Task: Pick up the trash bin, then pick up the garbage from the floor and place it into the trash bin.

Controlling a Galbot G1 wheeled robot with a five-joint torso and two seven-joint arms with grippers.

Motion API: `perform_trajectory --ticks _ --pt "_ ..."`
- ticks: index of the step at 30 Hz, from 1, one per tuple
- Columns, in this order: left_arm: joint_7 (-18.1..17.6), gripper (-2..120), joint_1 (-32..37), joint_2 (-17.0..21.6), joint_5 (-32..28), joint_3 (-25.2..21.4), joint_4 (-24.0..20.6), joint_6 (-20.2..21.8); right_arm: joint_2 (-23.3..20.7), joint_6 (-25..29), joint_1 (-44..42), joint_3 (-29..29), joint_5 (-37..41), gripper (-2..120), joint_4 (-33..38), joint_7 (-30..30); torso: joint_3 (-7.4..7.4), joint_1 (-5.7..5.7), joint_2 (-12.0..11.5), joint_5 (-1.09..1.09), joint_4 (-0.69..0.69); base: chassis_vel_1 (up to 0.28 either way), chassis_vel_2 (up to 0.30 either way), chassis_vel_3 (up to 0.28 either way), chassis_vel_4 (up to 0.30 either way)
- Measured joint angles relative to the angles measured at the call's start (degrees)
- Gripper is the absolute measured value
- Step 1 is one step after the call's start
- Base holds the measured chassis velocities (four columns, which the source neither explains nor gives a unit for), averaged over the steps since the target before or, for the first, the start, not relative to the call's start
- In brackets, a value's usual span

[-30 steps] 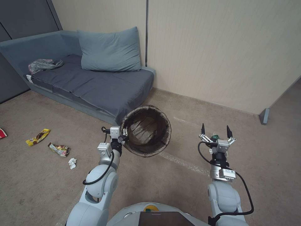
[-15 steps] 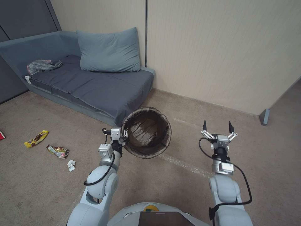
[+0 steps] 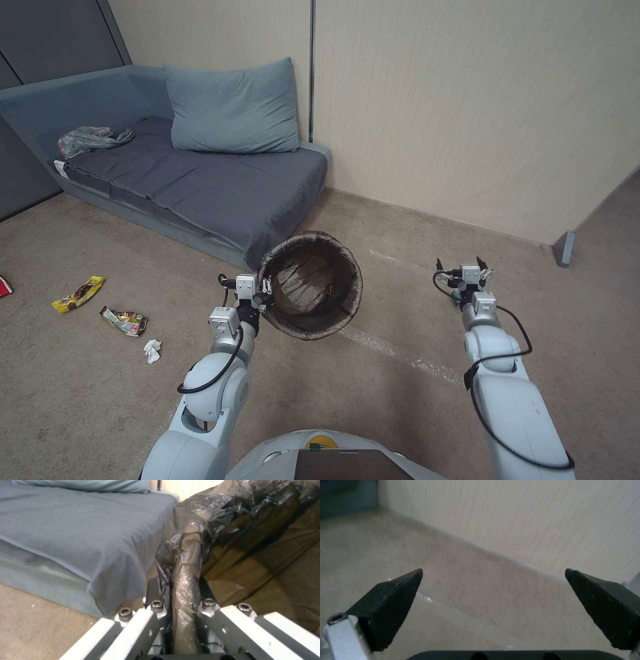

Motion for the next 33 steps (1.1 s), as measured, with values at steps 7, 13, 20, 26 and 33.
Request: perform_trajectory --ticks 7,13,20,26,33 --pt "-0.27 3 -0.58 0.0 0.08 0.89 1.52 0.11 -9.69 -5.01 11.42 -1.37 -0.4 100 -21.65 -7.43 0.0 0.0 0.0 -0.01 -0.02 0.0 0.0 0.0 0.0" --pt "-0.45 3 -0.15 0.01 0.32 0.53 1.18 0.15 -14.66 -3.09 16.27 -2.49 -3.42 100 -34.8 -10.4 0.0 0.0 0.0 0.01 -0.02 0.0 0.0 0.0 0.0" --pt "-0.46 3 0.29 -0.22 1.03 0.79 0.98 0.16 -16.1 -1.19 18.65 -2.57 -5.6 100 -41.9 -11.45 0.0 0.0 0.0 0.0 -0.01 0.0 0.0 0.0 0.0" --pt "-0.46 3 0.47 -0.37 1.38 0.98 0.73 0.17 -16.21 -0.45 19.86 -2.56 -6.29 100 -46.2 -12.32 0.0 0.0 0.0 0.0 -0.01 0.0 0.0 0.0 0.0" --pt "-0.44 3 0.85 -0.21 1.77 0.91 0.48 0.25 -15.57 0.47 21.74 -2.92 -0.03 100 -50.79 -15.83 0.0 0.0 0.0 -0.01 0.0 0.0 0.0 0.0 0.0"
